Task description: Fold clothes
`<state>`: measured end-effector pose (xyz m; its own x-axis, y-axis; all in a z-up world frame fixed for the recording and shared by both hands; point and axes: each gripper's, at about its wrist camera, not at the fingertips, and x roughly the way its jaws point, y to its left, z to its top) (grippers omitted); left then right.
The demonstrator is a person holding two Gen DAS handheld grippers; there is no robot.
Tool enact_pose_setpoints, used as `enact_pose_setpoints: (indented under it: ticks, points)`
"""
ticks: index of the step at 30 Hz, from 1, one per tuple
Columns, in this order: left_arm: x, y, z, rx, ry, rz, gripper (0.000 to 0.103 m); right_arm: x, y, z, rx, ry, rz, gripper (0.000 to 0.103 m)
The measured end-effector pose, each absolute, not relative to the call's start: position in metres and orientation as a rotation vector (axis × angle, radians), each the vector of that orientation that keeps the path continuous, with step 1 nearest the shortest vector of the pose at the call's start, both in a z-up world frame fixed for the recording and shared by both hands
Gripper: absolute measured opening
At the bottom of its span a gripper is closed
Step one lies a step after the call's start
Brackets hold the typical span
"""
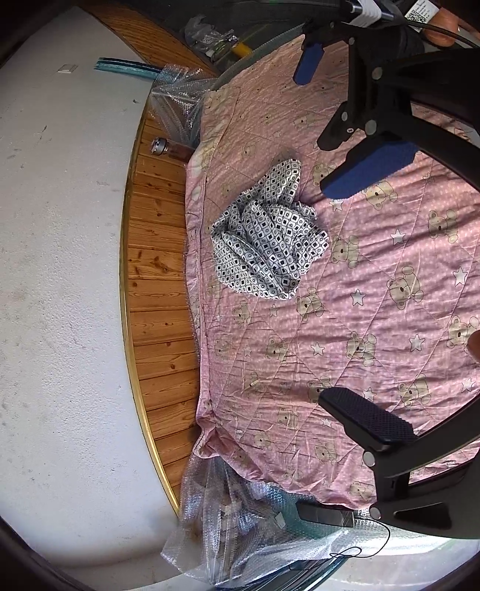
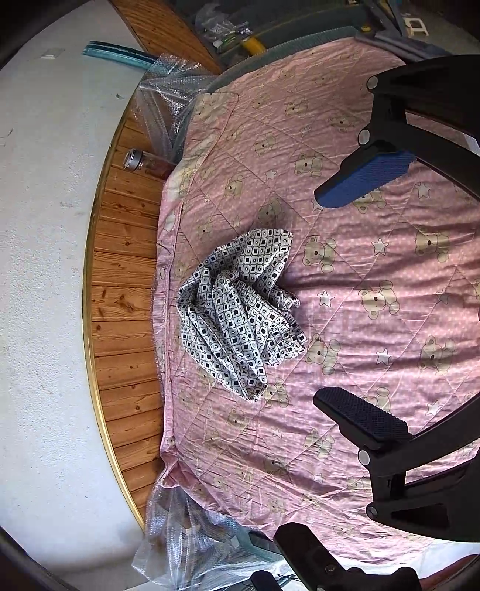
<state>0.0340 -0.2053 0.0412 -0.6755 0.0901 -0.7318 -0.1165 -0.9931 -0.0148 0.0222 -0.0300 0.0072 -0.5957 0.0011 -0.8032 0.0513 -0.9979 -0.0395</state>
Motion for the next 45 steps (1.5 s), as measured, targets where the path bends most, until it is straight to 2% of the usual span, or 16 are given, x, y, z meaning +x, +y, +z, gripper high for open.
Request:
enact_pose_setpoints:
  ticks: [6, 18, 28, 45]
  points:
    - [0.038, -0.206, 0.04, -1.197, -0.005, 2.779, 0.102, 0.027, -0.033, 0.006, 1.39, 0.114, -2.786, 0.099]
    - [0.045, -0.212, 0.041, -1.233, 0.038, 2.809, 0.102, 0.03, -0.039, 0.0, 1.436, 0.14, -2.794, 0.099]
    - [0.052, -0.22, 0.027, -1.29, -0.04, 2.737, 0.102, 0.036, -0.048, -0.004, 1.416, 0.251, -2.828, 0.098]
    - [0.055, -0.223, 0.015, -1.317, -0.031, 2.751, 0.102, 0.035, -0.061, -0.019, 1.426, 0.248, -2.77, 0.097]
